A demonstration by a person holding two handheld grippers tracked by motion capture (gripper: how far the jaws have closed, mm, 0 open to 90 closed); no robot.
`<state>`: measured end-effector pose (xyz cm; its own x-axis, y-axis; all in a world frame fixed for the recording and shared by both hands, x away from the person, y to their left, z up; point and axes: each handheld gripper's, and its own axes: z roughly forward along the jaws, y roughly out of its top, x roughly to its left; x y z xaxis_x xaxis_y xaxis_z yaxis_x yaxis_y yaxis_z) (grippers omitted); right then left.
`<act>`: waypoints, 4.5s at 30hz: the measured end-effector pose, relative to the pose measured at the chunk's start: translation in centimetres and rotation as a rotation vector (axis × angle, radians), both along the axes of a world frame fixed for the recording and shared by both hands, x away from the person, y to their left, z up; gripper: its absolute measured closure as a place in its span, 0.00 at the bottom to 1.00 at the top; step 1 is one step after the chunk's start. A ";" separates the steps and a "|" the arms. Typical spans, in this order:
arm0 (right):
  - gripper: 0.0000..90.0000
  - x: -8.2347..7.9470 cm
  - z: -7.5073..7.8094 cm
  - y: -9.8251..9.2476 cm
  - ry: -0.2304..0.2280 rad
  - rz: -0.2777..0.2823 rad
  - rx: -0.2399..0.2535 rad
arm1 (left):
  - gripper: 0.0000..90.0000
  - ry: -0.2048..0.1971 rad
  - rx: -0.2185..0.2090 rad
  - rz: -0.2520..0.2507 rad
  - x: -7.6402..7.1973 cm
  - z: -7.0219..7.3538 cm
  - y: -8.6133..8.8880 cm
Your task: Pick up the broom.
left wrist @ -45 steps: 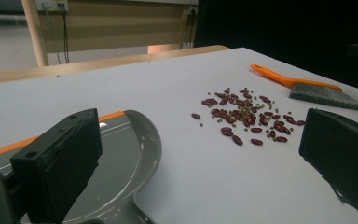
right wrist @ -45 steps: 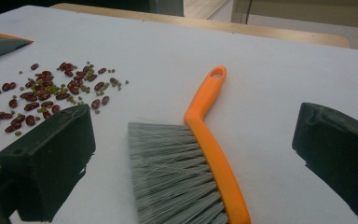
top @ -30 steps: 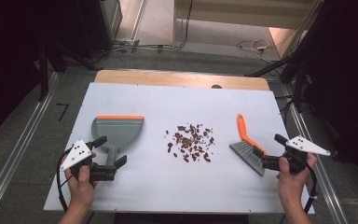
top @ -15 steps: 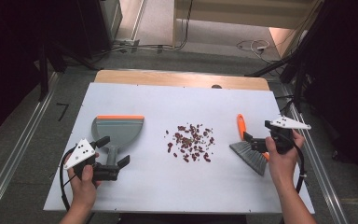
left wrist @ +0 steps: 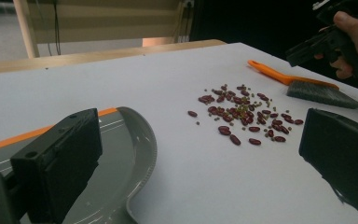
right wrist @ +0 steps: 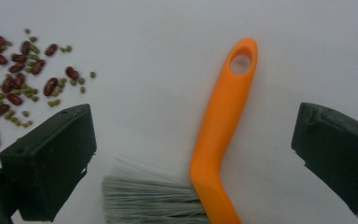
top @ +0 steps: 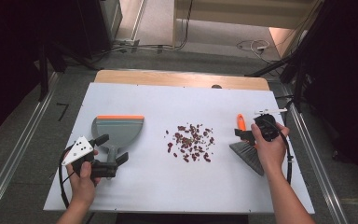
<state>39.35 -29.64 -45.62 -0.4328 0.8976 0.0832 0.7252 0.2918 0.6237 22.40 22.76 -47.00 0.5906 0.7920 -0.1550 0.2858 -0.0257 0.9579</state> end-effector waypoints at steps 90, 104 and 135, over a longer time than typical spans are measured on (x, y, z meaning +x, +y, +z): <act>0.75 -3.5 -2.4 -1.2 -0.104 -0.099 0.088 | 0.00 0.008 0.069 0.014 0.3 0.2 -2.2; 0.77 -6.6 -0.7 -3.9 -0.346 -0.125 0.284 | 0.00 -0.052 0.100 -0.081 -0.3 2.6 -6.4; 0.77 -10.1 4.6 0.0 -0.516 -0.004 0.402 | 0.00 -0.057 0.067 -0.212 2.0 4.6 -11.6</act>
